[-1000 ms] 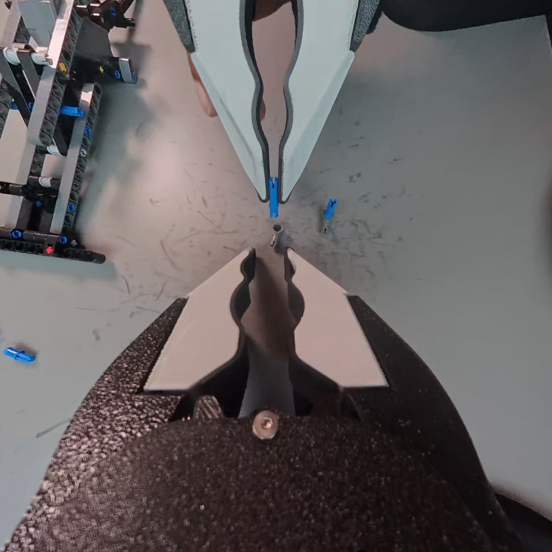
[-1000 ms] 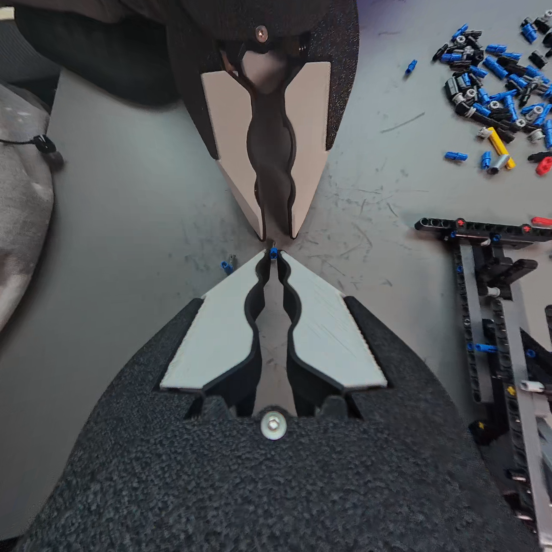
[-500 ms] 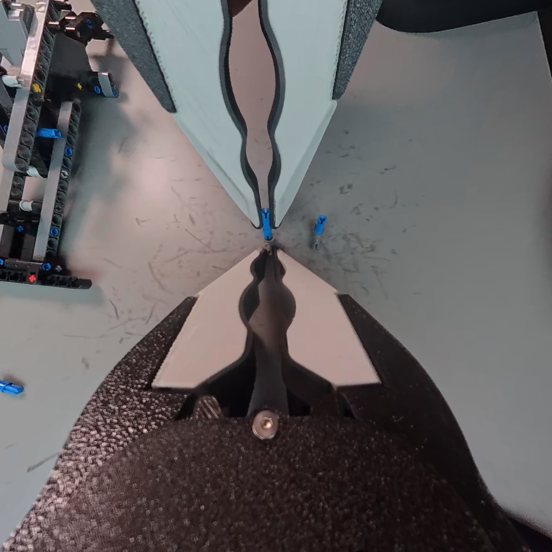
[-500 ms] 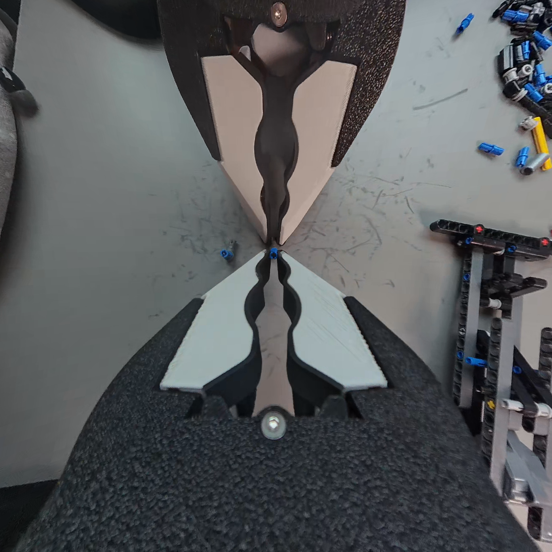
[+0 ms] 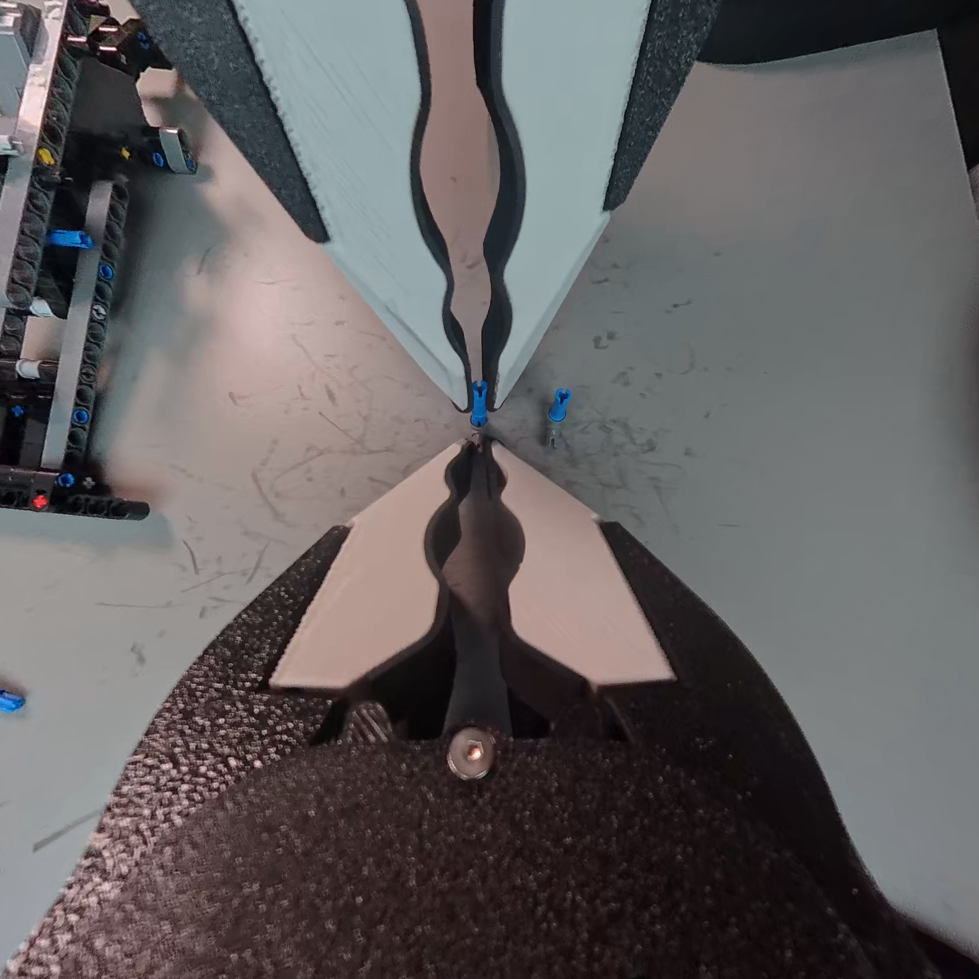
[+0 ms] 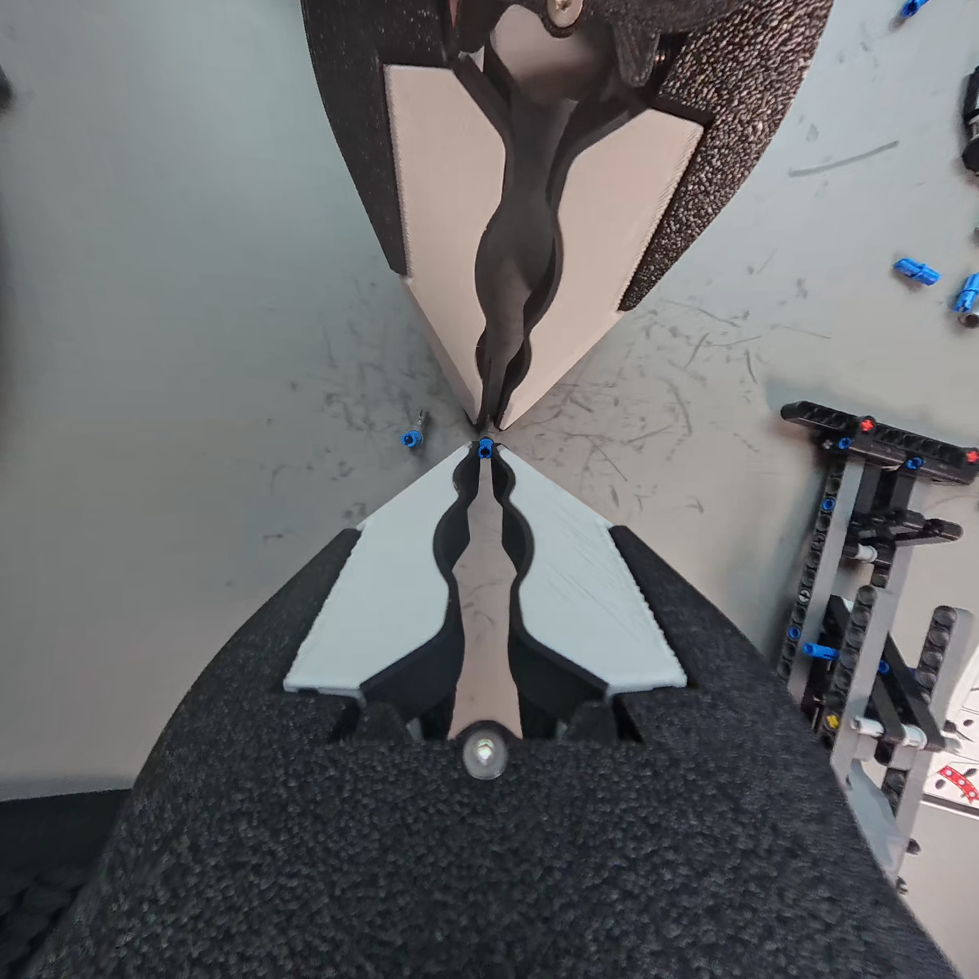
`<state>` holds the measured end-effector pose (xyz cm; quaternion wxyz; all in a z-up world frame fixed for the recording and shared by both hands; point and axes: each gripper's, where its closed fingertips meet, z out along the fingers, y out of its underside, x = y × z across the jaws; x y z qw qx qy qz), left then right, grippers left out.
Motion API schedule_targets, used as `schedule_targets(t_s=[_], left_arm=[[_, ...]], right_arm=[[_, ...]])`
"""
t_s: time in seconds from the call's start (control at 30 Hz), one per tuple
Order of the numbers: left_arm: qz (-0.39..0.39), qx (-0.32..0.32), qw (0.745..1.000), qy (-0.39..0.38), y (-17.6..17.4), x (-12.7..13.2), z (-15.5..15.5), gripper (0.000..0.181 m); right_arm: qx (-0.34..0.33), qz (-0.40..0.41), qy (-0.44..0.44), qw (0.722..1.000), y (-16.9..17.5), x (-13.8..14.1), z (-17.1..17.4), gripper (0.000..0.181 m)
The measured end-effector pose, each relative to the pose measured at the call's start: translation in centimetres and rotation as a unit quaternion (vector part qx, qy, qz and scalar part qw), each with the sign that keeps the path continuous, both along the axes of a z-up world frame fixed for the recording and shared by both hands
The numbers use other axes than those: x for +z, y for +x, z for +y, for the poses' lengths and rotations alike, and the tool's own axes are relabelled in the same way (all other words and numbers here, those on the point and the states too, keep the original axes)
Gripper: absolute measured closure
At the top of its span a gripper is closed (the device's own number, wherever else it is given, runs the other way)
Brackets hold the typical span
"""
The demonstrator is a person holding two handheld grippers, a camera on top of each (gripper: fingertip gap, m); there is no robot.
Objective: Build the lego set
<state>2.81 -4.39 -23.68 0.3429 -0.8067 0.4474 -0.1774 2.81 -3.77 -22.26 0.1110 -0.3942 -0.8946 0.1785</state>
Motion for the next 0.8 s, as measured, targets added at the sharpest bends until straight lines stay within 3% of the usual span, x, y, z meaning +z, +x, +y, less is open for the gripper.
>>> schedule_targets(t_s=[0.03, 0.4, 0.7, 0.8], left_arm=[[-0.001, 0.000, 1.000, -0.001, 0.00, 0.00, 0.00, 0.175], [-0.024, 0.000, 1.000, -0.018, 0.18, 0.13, -0.06, 0.175], [-0.024, 0.003, 0.999, -0.022, 0.10, 0.04, -0.08, 0.175], [-0.023, 0.000, 0.999, -0.022, 0.06, 0.01, -0.30, 0.175]], right_arm=[[0.004, -0.003, 0.003, 1.000, 0.01, -0.01, 0.01, 0.177], [0.100, -0.046, 0.024, 0.994, 0.30, -0.76, -0.07, 0.178], [0.062, -0.026, 0.005, 0.998, 0.19, -0.82, -0.26, 0.177], [0.027, 0.010, -0.037, 0.999, 0.29, -0.24, -0.69, 0.165]])
